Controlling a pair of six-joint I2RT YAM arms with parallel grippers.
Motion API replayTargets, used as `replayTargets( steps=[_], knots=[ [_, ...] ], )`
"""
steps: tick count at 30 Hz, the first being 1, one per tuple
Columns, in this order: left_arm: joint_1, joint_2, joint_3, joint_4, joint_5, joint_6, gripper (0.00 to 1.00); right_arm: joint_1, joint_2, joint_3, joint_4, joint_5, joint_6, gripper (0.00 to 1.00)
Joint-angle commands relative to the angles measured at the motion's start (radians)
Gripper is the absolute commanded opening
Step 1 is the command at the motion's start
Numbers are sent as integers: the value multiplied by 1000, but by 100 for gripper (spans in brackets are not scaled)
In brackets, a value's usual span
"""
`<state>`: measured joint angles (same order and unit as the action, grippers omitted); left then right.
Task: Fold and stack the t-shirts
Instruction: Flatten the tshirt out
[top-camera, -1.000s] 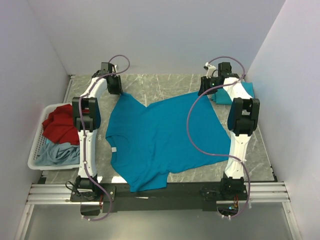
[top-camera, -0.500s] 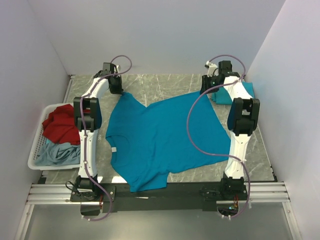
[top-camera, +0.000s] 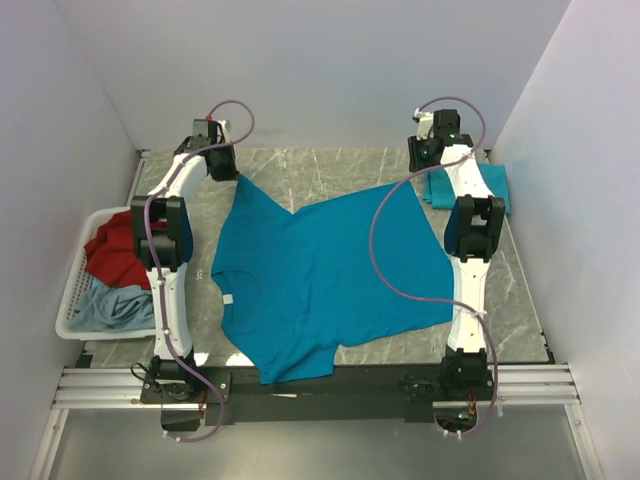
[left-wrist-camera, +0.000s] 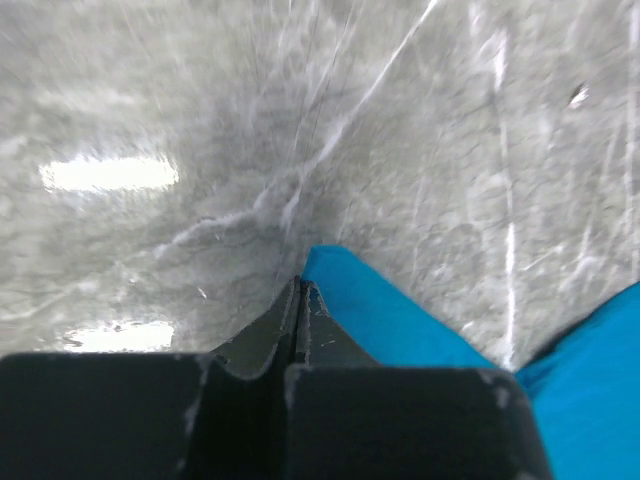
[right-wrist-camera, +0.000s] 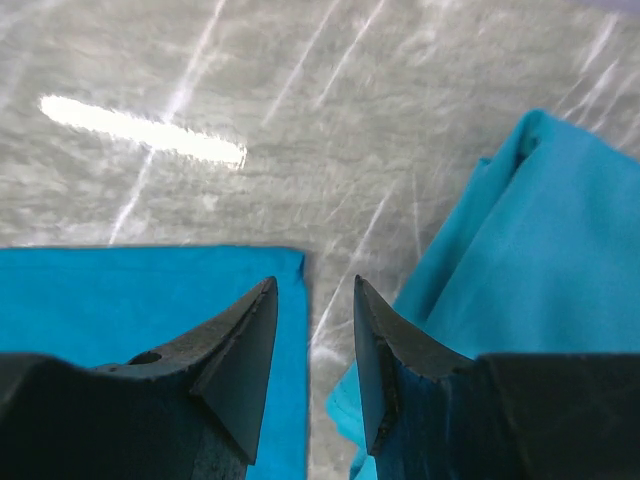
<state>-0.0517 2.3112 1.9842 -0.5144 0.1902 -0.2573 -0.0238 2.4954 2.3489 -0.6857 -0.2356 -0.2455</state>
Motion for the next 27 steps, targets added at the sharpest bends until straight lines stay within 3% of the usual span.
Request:
replayTargets(
  steps=[1, 6, 19, 27],
  knots=[
    [9, -70, 4, 44, 20, -10, 0, 19, 14, 61, -43, 53, -15, 43],
    [15, -76, 11, 50, 40, -16, 0, 59, 2, 14, -31, 122, -101, 43],
    [18, -41, 18, 39, 58, -19, 0, 82, 75, 118, -103, 165, -178, 41],
    [18, -32, 27, 33, 66, -19, 0, 102, 109, 108, -140, 208, -325, 41]
  ],
)
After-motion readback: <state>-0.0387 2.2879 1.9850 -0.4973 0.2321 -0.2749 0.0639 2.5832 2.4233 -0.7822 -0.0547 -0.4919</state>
